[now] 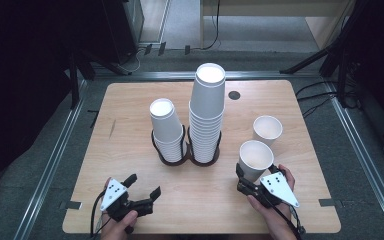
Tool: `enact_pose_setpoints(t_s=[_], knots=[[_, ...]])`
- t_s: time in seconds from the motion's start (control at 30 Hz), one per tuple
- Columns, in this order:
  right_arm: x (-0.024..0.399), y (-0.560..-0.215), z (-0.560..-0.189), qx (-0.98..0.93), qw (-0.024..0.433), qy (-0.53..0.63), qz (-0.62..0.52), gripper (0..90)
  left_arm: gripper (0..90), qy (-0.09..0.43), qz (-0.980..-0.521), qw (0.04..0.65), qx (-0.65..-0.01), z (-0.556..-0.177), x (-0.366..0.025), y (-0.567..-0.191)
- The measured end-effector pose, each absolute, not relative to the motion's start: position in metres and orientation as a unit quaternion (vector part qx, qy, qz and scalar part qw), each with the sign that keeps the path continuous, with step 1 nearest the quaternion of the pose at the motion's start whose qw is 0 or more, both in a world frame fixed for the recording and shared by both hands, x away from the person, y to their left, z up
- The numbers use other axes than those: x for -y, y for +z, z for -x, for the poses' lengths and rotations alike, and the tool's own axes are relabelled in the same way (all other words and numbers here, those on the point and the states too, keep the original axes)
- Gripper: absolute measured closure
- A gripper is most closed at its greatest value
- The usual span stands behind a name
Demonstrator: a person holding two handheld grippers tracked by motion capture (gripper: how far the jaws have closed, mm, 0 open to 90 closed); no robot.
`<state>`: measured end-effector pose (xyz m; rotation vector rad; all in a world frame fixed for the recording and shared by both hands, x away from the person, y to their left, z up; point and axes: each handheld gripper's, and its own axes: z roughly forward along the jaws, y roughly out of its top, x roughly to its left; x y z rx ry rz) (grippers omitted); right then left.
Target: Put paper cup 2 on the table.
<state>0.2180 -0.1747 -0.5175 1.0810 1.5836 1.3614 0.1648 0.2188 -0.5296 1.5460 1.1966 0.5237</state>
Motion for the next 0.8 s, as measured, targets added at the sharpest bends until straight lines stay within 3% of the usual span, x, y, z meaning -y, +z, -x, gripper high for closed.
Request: enact_pose_setpoints(t_s=[0.4,0.8], knots=[[0.174,-0.533,-0.227,-0.63,0.388,0.53,-0.413,14.7,1.3,0.241,-0.623,0.505,-0.547,-0.158,-0.266,-0.541],[0.167,-0.546,-0.233,-0.653,0.384,0.516,-0.399,14.6,1.3,0.233,-0.624,0.505,-0.549,-0.16,-0.263,-0.545]])
